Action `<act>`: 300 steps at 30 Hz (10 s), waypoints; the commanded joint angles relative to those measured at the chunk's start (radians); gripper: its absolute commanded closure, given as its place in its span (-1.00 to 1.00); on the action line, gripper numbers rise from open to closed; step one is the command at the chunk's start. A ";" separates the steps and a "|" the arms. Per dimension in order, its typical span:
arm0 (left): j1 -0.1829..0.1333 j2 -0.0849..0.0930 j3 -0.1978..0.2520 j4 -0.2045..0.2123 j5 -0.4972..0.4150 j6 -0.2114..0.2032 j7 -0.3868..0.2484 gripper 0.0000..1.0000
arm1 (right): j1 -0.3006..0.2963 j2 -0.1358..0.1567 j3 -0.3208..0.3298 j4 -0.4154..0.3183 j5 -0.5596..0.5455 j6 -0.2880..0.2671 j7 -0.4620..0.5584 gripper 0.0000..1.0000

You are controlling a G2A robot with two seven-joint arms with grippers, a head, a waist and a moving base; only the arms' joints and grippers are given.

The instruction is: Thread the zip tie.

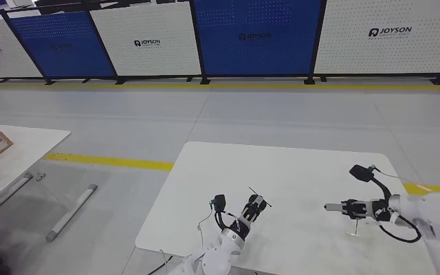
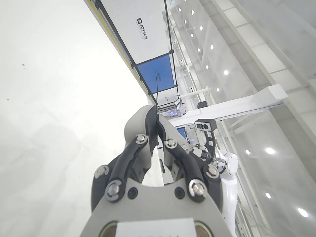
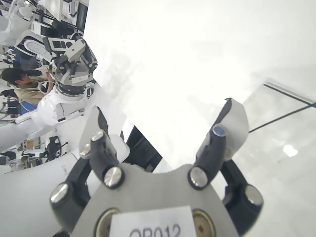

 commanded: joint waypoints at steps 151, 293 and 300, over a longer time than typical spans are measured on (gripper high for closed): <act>0.195 -0.006 -0.049 -0.359 0.296 -0.215 0.144 1.00 | 0.117 -0.031 -0.226 0.154 -0.553 0.376 -0.011 0.44; -0.032 -0.159 0.059 0.141 0.223 -0.002 0.198 1.00 | -0.617 -0.122 -0.131 -0.593 -0.262 0.445 -1.224 1.00; -0.036 -0.162 0.062 0.143 0.221 0.005 0.197 1.00 | -0.617 -0.122 -0.131 -0.593 -0.262 0.445 -1.224 1.00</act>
